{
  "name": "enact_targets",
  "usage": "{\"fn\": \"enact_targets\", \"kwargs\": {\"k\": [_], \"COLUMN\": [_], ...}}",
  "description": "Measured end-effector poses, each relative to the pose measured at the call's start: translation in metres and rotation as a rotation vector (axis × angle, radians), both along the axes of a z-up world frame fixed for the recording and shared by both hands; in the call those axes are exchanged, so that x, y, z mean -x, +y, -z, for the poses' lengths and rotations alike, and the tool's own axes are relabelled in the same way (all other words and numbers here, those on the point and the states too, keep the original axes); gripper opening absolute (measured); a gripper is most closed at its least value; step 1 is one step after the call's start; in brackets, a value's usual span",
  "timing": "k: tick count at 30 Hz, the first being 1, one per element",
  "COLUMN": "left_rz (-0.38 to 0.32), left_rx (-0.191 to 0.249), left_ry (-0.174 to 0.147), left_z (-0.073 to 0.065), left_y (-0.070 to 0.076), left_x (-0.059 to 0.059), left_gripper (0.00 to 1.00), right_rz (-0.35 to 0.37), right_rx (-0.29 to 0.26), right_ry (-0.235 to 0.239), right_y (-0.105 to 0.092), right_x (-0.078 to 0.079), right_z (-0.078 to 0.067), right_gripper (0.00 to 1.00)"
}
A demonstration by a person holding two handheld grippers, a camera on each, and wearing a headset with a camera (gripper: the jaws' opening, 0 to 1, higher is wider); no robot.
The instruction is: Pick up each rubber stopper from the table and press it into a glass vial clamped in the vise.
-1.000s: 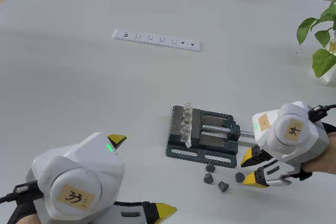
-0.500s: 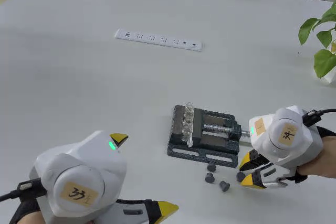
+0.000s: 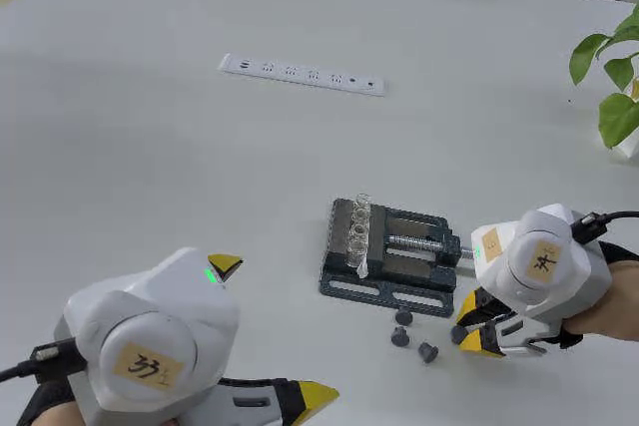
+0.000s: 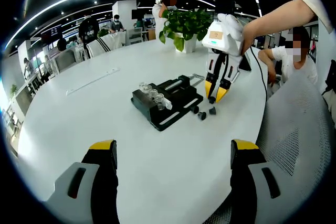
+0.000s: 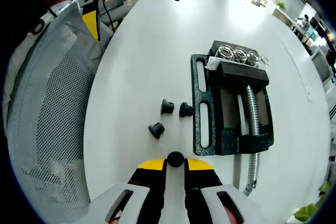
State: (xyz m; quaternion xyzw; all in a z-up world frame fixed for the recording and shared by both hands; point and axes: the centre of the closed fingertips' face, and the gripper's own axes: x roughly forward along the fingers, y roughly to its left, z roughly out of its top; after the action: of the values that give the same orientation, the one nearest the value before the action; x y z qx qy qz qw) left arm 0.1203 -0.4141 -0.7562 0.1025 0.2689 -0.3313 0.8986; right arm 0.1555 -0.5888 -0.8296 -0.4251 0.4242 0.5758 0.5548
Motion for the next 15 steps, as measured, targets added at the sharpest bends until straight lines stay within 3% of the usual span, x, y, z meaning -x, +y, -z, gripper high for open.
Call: {"fn": "enact_targets", "kwargs": {"k": [15], "left_rz": [-0.006], "left_rx": [0.005], "left_ry": [0.001], "left_z": [0.0018], "left_y": [0.0016], "left_x": [0.0013], "left_gripper": [0.88], "right_rz": [0.001], "right_rx": [-0.003], "right_ry": [-0.008], "right_y": [0.0024], "right_x": [-0.0021], "right_z": [-0.0013], "right_gripper": [0.09]}}
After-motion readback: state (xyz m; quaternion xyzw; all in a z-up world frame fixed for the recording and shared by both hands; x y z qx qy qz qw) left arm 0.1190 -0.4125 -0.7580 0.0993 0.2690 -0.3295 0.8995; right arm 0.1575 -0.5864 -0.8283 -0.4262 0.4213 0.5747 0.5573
